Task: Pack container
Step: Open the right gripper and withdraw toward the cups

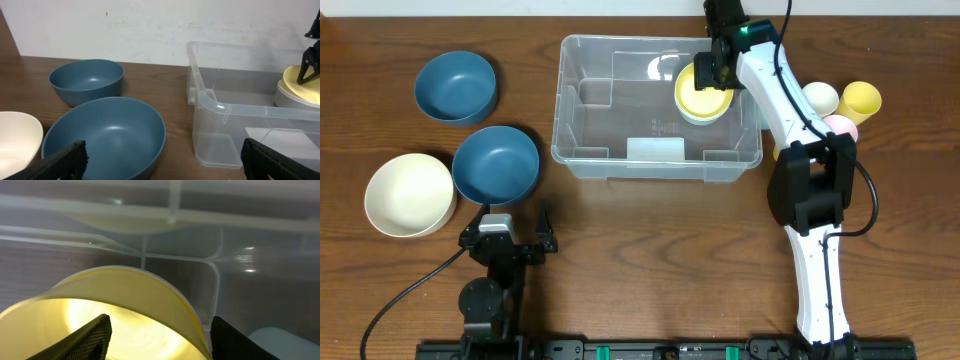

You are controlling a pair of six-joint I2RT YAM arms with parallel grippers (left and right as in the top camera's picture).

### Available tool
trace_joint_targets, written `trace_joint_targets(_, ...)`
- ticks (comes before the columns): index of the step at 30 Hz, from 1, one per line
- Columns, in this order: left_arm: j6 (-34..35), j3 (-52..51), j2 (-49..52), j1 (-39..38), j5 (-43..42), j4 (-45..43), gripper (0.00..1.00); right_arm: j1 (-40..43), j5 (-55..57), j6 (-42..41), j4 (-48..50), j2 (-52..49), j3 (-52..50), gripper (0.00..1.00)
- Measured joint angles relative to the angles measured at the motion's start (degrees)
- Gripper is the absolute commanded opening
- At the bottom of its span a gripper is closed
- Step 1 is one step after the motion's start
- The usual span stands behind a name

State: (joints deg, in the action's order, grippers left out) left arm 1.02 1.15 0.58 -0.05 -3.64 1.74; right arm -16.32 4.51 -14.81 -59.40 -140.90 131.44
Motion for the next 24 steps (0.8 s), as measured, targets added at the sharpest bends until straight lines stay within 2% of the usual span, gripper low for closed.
trace_joint_targets(2, 0.0, 0.0, 0.0, 0.0, 0.0, 0.0, 0.98, 0.0, -0.02, 0.22, -0.55, 0.0, 0.28, 0.64)
trace_joint_targets(4, 0.0, 0.0, 0.0, 0.0, 0.0, -0.02, 0.98, 0.0, -0.04, 0.42, -1.36, 0.0, 1.25, 0.58)
trace_joint_targets(8, 0.0, 0.0, 0.0, 0.0, 0.0, 0.0, 0.98, 0.0, 0.02, 0.96, -1.62, 0.0, 3.65, 0.32)
trace_joint_targets(10, 0.0, 0.0, 0.0, 0.0, 0.0, 0.0, 0.98, 0.0, -0.02, 0.96, -1.64, 0.0, 3.8, 0.23)
trace_joint_targets(17, 0.0, 0.0, 0.0, 0.0, 0.0, 0.0, 0.98, -0.11, -0.02, 0.98, -1.42, 0.0, 3.8, 0.24)
trace_joint_targets(21, 0.0, 0.0, 0.0, 0.0, 0.0, -0.02, 0.98, -0.11, -0.02, 1.03, -1.51, 0.0, 3.8, 0.31)
trace_joint_targets(24, 0.0, 0.0, 0.0, 0.0, 0.0, -0.02, 0.98, -0.11, 0.11, 1.46, -1.84, 0.0, 3.8, 0.41)
